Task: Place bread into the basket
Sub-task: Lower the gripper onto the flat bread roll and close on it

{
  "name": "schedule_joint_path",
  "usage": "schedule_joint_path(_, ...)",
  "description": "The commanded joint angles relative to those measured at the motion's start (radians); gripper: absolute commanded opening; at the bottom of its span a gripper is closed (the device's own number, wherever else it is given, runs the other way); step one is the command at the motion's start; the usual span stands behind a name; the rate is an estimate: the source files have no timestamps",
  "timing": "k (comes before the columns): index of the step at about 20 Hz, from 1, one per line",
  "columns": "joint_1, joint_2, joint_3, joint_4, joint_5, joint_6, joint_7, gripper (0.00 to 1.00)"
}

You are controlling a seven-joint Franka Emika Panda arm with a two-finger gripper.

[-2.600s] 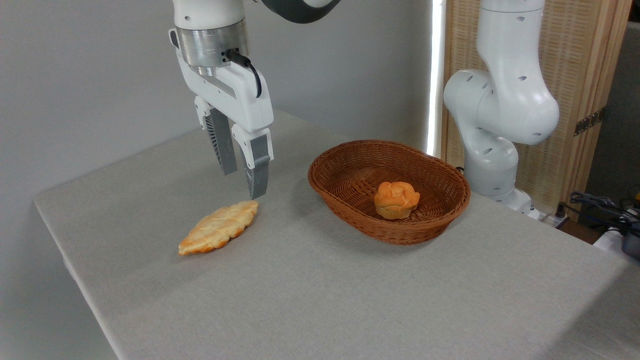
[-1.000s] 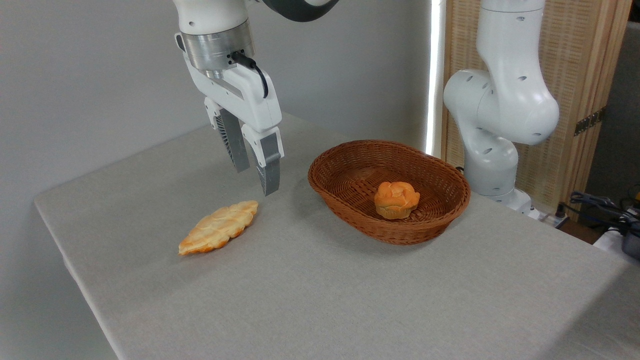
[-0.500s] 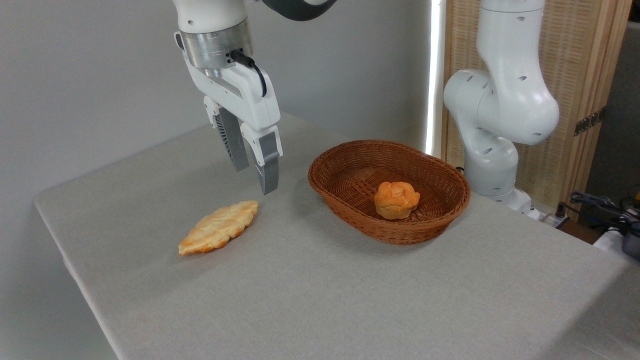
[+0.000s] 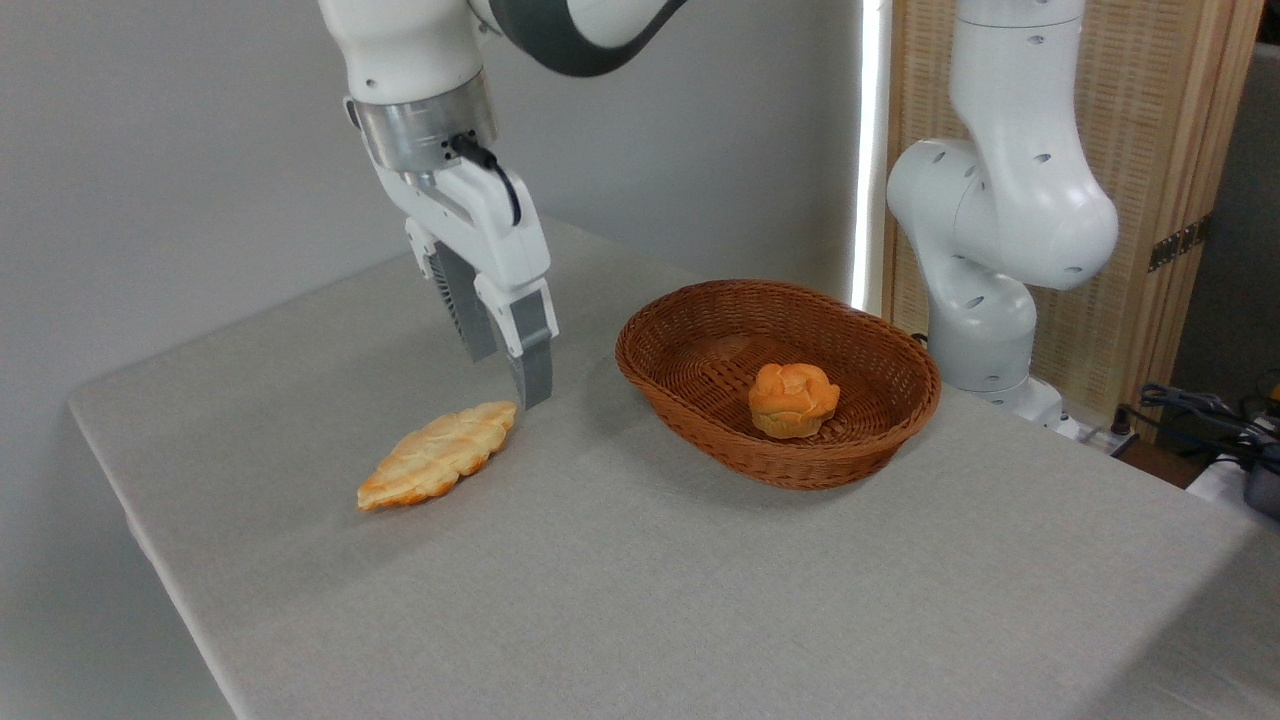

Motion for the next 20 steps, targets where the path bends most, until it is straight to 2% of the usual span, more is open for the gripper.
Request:
schedule_joint_path(1,-0.001,0.008,-0.015,-0.051,-0.011,0.095,0.004,1.0)
schedule_joint_path(5,-0.002,0.047,-0.058,-0.086,-0.011,0.19,-0.041,1.0)
schedule_joint_path(9,-0.018,0.127,-0.129,-0.079,-0.008,0.284,-0.26,1.0)
schedule_joint_path(11,-0.025,0.159,-0.15,-0.079,-0.002,0.339,-0.328,1.0)
schedule_joint_path(14,-0.045,0.188,-0.152,-0.079,0.006,0.349,-0.338,1.0)
schedule_joint_path(18,-0.047,0.21,-0.153,-0.079,0.047,0.349,-0.338,1.0)
schedule_joint_path(20,-0.047,0.212,-0.157,-0.079,0.049,0.349,-0.338,1.0)
